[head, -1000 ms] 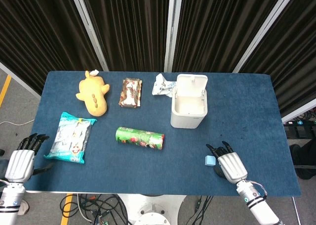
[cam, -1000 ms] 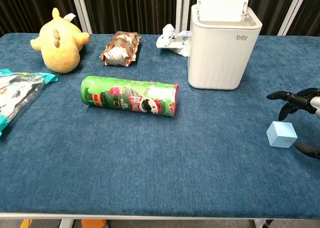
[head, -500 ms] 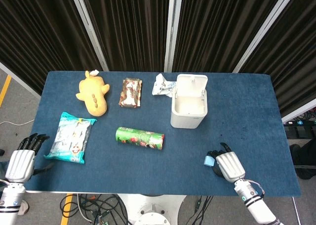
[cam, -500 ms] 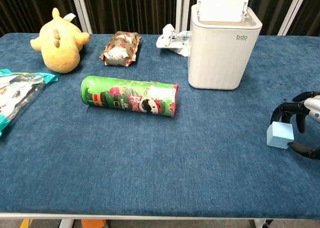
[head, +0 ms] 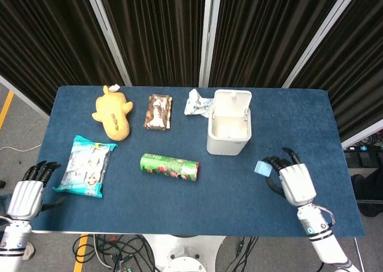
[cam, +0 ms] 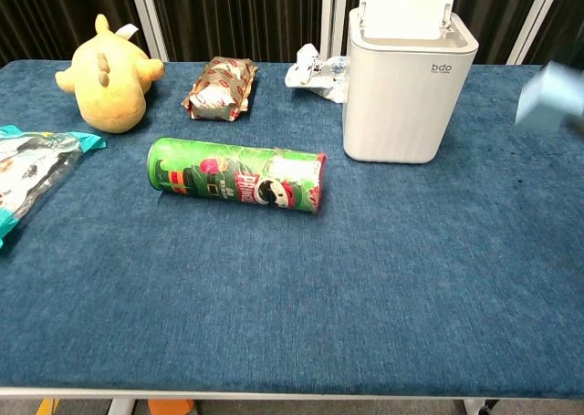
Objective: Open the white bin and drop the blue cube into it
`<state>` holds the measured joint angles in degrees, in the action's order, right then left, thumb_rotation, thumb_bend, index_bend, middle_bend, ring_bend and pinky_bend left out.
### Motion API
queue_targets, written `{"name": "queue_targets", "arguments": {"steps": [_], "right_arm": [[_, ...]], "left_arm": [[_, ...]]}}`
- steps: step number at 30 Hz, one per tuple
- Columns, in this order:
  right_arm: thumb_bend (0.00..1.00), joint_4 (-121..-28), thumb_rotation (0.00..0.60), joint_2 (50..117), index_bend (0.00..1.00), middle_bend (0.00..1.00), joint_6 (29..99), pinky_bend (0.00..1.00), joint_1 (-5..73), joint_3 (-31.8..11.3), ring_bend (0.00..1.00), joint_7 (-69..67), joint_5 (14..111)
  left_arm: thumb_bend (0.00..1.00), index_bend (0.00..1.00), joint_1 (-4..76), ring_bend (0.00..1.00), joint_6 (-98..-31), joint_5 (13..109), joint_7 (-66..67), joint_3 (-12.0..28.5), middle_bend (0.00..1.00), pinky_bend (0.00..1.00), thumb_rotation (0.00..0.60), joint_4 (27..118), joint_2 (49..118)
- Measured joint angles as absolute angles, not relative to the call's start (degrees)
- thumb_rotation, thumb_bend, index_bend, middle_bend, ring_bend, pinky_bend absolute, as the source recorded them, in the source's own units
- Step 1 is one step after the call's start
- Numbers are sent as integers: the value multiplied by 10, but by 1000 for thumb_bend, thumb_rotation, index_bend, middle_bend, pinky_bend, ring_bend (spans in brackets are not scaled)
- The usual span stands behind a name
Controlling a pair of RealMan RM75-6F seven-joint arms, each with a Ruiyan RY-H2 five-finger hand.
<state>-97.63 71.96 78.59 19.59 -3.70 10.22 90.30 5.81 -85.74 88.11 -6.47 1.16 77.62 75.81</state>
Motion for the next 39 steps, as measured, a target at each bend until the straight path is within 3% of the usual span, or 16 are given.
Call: {"name": "queue_targets", "arguments": {"steps": [5,9,12,15,17,19,23,30,39], "right_arm": [[366,-980,600,712,576,627,792,222,231,-115,588,117,883],[366,-939,600,747,562,612,759,225,280,-157,586,148,845],[324,-898,600,779,465,564,722,225,323,-174,516,169,818],[203,-881,600,798,161,303,681,175,355,-185,246,195,783],[133,-879,600,807,11,87,655,51,372,-191,47,213,755],[83,-883,600,812,0,5,638,0,383,-195,0,228,737],[66,-898,600,808,0,0,656,0,381,-198,0,225,743],[97,-947,600,762,0,3,733,0,324,-170,0,194,785],[116,-910,600,731,0,7,857,0,162,-42,0,131,846]], "left_arm": [[39,205,58,89,-856,880,-61,11,165,159,600,775,759],[39,205,57,89,-856,876,-58,12,165,158,600,774,761],[39,205,57,88,-854,875,-59,13,165,159,600,773,762],[39,205,58,89,-853,873,-63,13,165,158,600,769,763],[39,205,58,89,-852,873,-66,14,165,159,600,767,763],[38,205,57,89,-852,873,-71,13,165,158,600,764,764],[39,205,57,89,-854,873,-76,13,165,158,600,761,763],[39,205,55,89,-858,876,-75,13,165,158,600,763,763],[39,205,58,89,-859,879,-70,15,165,159,600,774,755]]}}
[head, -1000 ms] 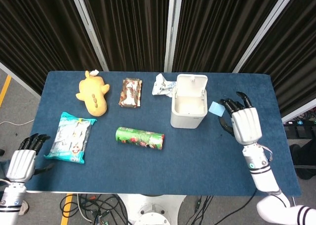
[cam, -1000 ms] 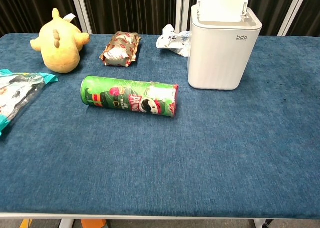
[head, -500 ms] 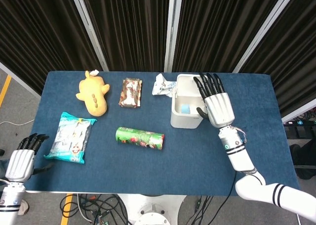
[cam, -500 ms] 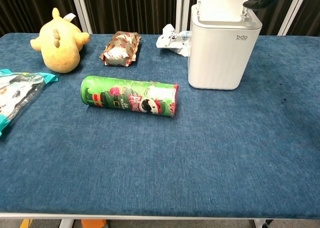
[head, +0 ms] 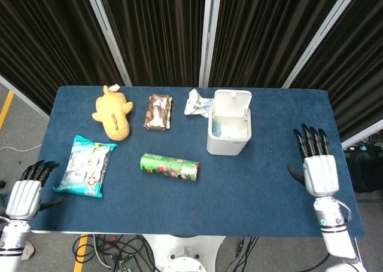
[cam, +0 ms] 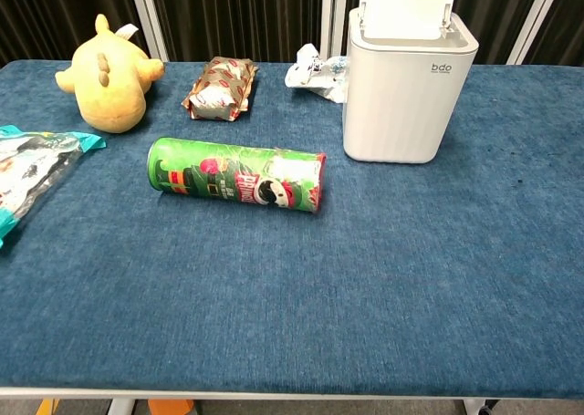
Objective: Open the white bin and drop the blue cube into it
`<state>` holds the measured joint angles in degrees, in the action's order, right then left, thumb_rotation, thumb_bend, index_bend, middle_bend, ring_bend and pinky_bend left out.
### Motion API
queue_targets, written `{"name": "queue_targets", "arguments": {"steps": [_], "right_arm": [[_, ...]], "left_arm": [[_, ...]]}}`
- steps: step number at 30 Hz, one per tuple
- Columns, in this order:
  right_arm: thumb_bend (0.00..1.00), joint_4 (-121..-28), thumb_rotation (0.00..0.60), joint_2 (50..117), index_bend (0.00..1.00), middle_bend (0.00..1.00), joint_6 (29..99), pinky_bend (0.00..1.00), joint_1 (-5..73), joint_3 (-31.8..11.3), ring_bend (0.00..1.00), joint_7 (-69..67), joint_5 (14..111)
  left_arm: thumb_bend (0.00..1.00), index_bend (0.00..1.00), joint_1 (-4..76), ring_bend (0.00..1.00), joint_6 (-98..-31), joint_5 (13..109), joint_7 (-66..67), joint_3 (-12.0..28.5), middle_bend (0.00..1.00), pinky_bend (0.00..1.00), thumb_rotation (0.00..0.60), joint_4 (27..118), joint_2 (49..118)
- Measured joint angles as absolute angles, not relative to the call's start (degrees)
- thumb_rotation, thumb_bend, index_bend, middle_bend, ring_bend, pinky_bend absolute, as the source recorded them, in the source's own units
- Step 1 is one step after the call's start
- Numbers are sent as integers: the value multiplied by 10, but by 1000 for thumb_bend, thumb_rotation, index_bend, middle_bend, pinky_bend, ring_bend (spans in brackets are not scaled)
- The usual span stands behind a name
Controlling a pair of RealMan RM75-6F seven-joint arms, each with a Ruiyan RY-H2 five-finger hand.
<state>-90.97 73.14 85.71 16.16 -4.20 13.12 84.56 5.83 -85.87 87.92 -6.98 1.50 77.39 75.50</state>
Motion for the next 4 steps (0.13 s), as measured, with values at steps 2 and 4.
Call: {"name": "queue_targets", "arguments": {"steps": [2,4], "right_arm": [[115,-885,600,732,0,18,878,0,120,-17,0,115,840],[116,-861,600,737,0,22,894,0,85,1,0,97,831]], "left_arm": [[39,205,60,88,-860,884,-68,15,165,159,600,775,754],[39,205,63,89,-860,889,-65,15,165,159,600,778,754]]}}
